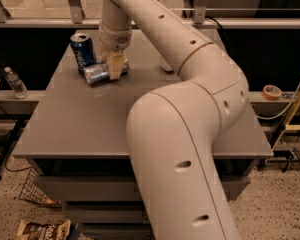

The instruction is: Move redbull can near pepsi can

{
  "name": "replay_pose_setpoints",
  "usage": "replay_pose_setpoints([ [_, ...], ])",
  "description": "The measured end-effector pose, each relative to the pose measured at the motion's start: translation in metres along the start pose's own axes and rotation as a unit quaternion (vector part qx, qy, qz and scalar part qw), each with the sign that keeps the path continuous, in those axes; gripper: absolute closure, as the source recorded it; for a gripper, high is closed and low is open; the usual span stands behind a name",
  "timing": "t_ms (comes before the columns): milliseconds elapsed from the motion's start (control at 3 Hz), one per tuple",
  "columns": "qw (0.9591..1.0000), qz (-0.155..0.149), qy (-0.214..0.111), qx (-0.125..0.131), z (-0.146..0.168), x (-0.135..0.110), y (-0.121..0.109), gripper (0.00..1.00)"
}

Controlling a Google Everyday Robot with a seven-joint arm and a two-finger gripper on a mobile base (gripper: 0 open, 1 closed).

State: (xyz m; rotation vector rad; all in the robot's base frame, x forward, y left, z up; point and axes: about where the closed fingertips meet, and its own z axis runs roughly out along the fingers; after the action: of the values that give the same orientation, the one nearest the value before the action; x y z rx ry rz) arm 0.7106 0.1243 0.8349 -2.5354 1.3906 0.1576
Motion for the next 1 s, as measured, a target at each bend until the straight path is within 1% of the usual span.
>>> replay_pose_setpoints([
  [333, 0.9999, 0.000, -0.002, 0.011, 0.0032, -0.0005, -0.0072, 0.82],
  [1000, 0.9999, 0.000, -0.002, 0.013, 0.0036, -0.0010, -0.0092, 0.36],
])
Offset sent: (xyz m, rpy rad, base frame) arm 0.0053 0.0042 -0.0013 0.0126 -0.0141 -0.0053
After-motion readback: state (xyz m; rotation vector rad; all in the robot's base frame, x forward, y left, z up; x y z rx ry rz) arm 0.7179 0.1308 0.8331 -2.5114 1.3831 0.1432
